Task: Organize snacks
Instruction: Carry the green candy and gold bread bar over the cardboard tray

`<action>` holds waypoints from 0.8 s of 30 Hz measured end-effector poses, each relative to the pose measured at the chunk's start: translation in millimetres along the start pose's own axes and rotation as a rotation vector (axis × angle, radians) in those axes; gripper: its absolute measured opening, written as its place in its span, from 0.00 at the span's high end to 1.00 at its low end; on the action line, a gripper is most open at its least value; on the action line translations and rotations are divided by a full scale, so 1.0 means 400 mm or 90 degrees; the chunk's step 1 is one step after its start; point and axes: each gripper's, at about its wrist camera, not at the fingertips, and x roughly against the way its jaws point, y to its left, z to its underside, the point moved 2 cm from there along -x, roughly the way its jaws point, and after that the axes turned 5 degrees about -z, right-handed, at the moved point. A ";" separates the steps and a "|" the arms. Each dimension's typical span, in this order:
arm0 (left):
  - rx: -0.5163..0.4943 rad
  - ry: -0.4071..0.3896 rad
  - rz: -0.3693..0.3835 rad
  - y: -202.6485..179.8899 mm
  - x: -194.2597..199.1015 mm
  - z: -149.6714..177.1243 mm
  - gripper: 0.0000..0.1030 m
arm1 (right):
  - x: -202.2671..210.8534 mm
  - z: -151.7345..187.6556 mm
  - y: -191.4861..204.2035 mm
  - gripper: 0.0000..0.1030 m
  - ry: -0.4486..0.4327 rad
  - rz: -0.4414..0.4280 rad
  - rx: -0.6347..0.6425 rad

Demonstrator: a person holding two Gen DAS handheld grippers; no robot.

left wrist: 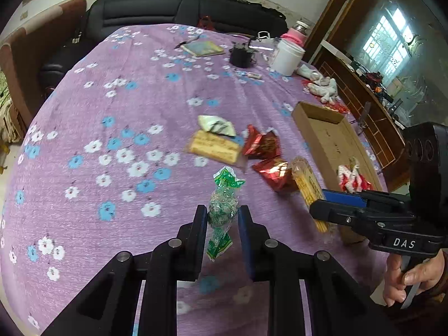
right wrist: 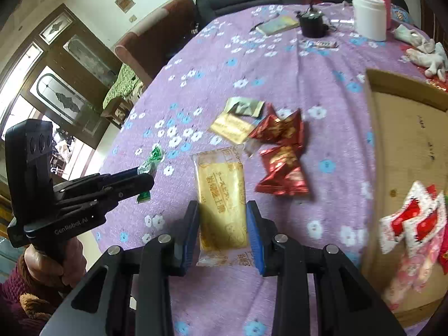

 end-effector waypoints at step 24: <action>-0.183 0.034 0.122 -0.493 -0.107 -0.030 0.78 | 0.356 0.171 -0.355 0.68 -0.124 0.111 -0.196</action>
